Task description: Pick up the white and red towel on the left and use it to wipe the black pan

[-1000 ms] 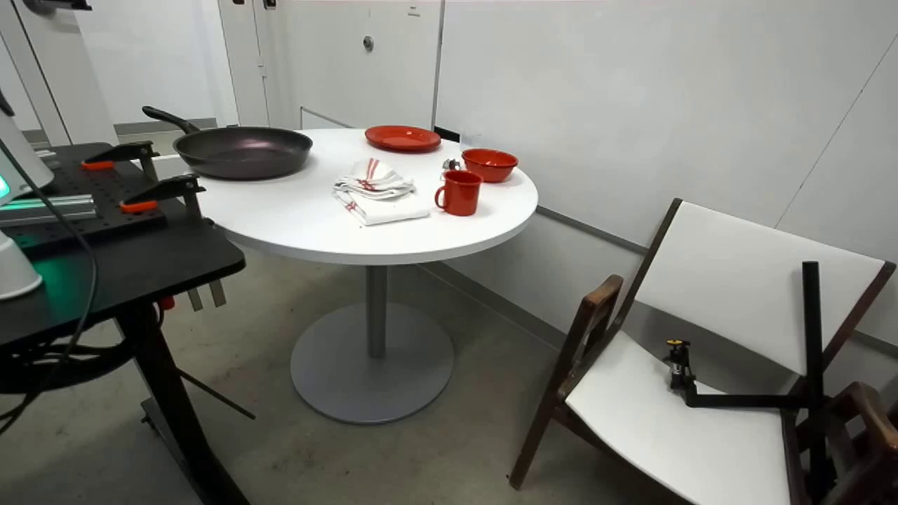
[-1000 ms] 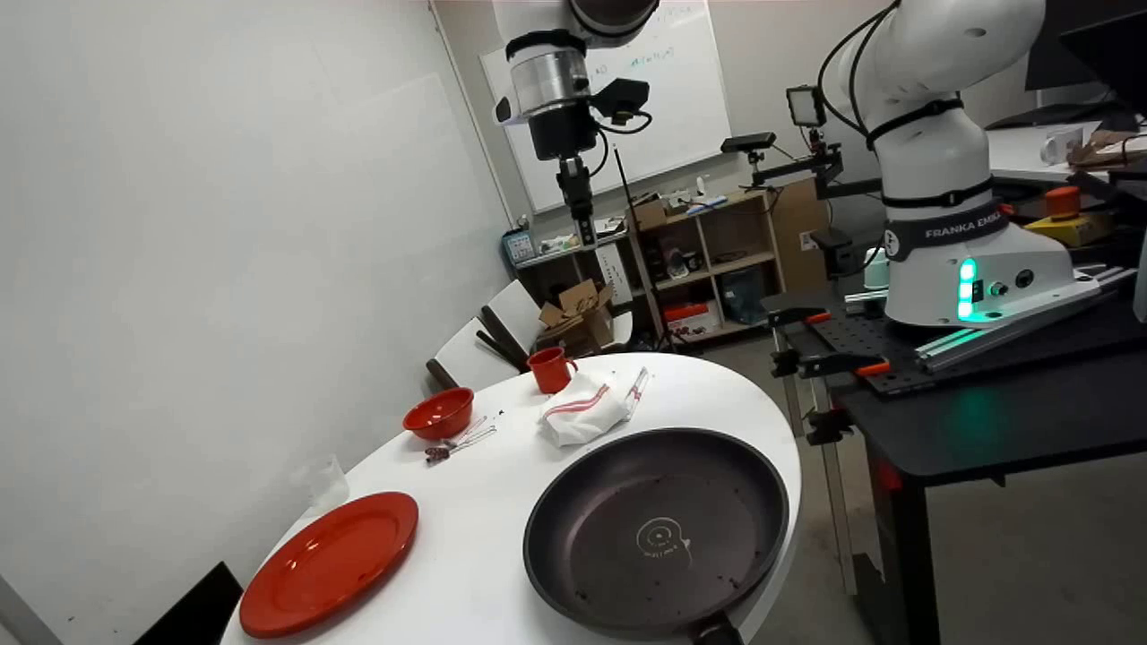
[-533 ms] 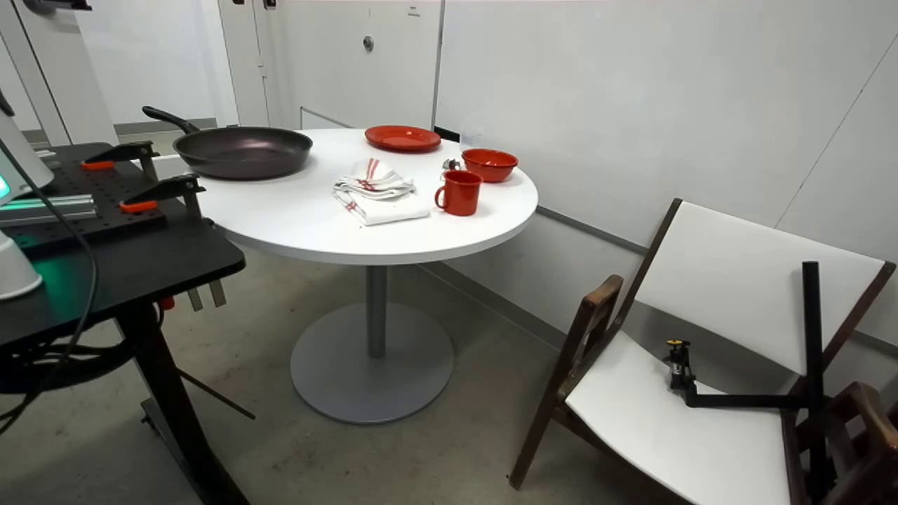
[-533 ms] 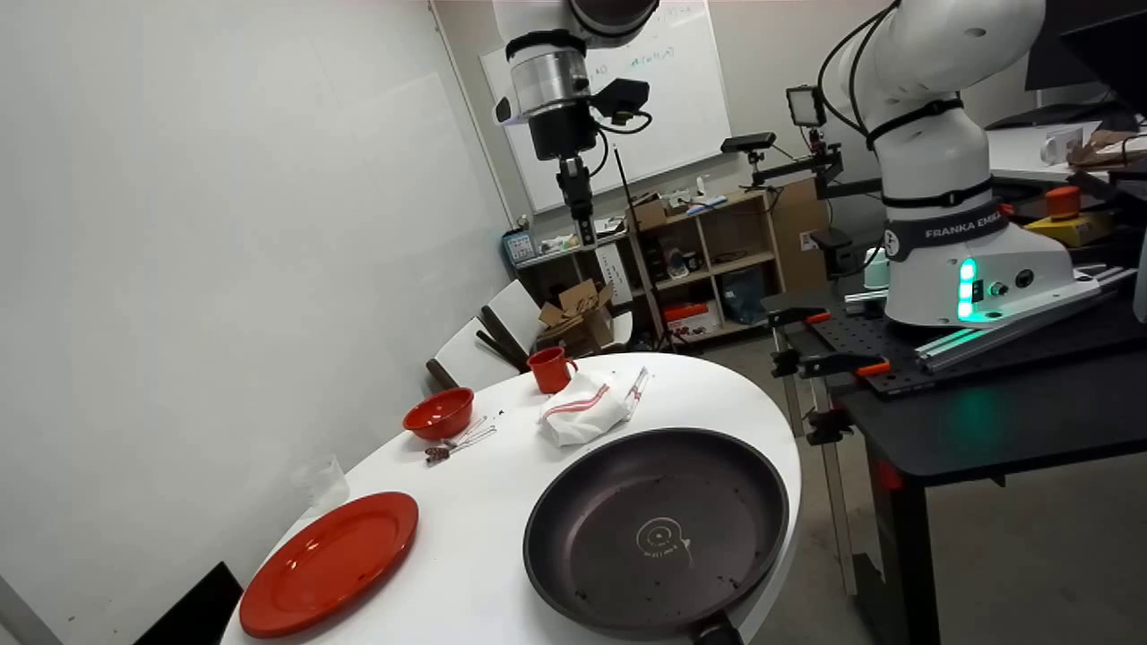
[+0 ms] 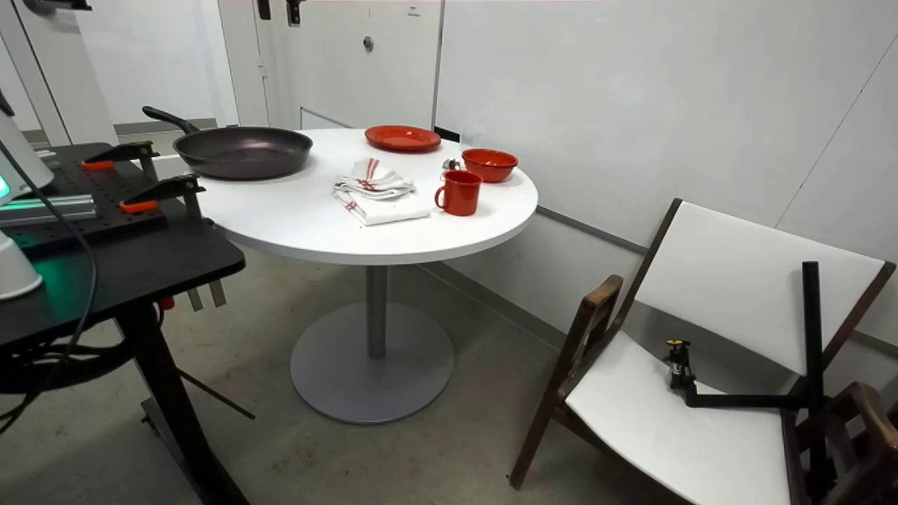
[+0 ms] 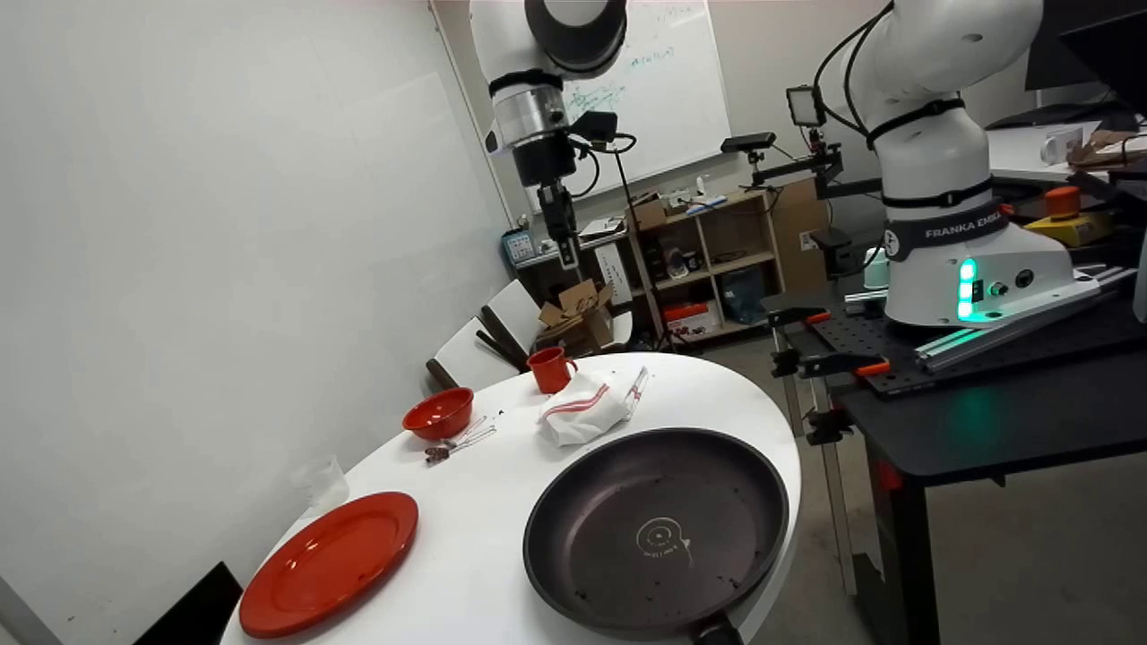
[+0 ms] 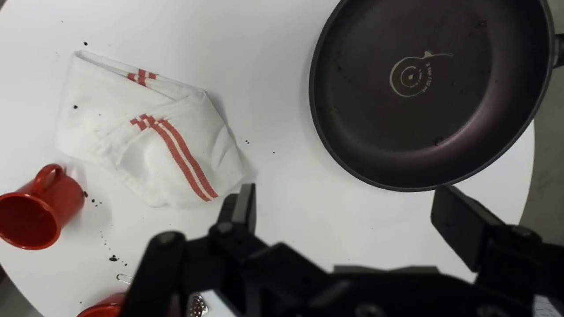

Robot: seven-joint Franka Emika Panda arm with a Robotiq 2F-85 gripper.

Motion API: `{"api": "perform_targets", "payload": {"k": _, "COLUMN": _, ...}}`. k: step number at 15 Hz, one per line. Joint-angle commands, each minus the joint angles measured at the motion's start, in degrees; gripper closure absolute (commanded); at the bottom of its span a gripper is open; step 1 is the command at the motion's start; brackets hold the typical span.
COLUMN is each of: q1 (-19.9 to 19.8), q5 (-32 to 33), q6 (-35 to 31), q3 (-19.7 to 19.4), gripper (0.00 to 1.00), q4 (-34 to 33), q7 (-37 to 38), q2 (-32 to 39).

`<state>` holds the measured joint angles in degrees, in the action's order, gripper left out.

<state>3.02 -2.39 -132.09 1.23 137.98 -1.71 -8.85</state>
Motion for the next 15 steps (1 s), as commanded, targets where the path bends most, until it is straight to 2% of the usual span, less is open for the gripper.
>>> {"api": "perform_targets", "payload": {"k": 1, "q1": -1.11, "q5": -2.55, "q6": 0.4, "q3": -1.27, "gripper": 0.0, "q4": -7.34, "q7": -1.92, "q2": 8.73}}
{"api": "perform_targets", "payload": {"k": 9, "q1": -4.49, "q5": -3.31, "q6": 0.88, "q3": -2.28, "gripper": 0.0, "q4": -20.07, "q7": 0.95, "q2": 25.4}}
{"api": "perform_targets", "payload": {"k": 15, "q1": -5.11, "q5": 2.6, "q6": 1.8, "q3": -2.93, "gripper": 0.0, "q4": -23.01, "q7": -2.83, "q2": 32.68}}
